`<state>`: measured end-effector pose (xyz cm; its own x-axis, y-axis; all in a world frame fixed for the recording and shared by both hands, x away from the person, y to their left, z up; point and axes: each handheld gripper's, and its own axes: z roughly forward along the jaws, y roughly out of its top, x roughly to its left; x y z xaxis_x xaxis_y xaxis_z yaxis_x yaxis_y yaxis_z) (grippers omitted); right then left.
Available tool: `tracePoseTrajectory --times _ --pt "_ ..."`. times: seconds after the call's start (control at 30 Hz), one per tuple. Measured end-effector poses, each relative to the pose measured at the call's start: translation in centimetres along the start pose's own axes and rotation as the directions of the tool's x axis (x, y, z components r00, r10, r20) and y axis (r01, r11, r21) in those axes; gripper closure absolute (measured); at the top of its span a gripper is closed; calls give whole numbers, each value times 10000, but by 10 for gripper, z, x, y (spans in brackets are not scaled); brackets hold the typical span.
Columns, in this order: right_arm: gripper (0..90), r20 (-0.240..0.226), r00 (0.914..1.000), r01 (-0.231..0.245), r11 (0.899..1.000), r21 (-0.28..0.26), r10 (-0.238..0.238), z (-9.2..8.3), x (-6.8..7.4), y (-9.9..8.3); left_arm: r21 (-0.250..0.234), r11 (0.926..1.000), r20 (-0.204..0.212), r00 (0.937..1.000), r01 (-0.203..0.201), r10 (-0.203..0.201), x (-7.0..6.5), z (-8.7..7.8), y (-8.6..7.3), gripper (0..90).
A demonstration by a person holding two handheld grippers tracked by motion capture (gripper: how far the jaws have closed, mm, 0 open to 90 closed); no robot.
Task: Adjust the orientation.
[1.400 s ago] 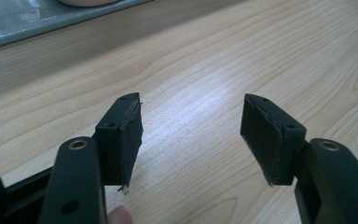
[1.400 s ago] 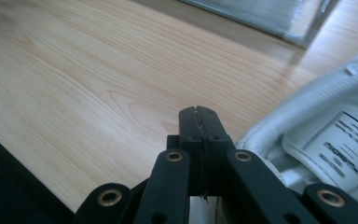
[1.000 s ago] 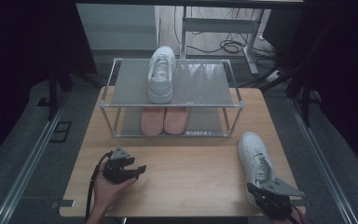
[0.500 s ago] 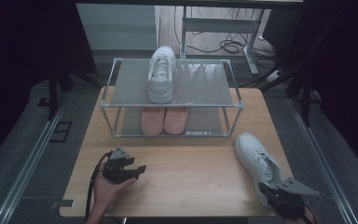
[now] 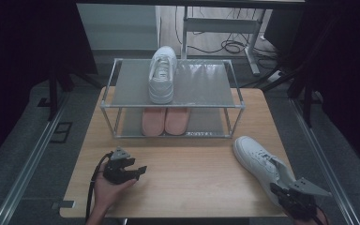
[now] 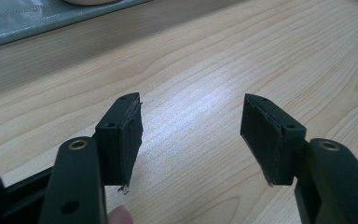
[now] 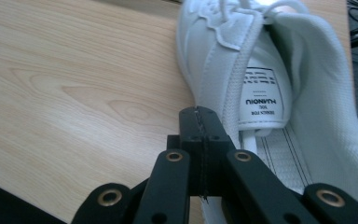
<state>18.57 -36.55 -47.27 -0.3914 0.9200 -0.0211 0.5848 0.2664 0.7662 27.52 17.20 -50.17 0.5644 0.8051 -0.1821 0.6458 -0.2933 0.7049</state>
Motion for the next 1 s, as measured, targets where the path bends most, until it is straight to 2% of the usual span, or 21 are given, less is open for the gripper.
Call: tracePoseTrajectory --times 0.33,0.5,0.73,0.87,1.0 --pt "894 188 9995 -249 9997 -86 250 -3 -13 -4 -1 10000 -3 10000 62 -62 0 0 0 391" --pt "894 -48 10000 -83 9999 -138 82 -3 -11 -2 13 9999 -11 9999 124 -124 -1 0 0 391" --pt "894 -689 9976 63 9975 -707 -112 -11 -9 14 34 10000 27 10000 27 -27 -2 1 1 392" --pt "894 -873 9962 -27 9949 -1009 -61 -14 -17 26 37 10000 66 10000 3 -3 -2 2 1 391" --pt "894 -959 9954 -97 9942 -1074 -6 -13 -28 40 -7 10000 46 10000 71 -71 -2 0 1 392"
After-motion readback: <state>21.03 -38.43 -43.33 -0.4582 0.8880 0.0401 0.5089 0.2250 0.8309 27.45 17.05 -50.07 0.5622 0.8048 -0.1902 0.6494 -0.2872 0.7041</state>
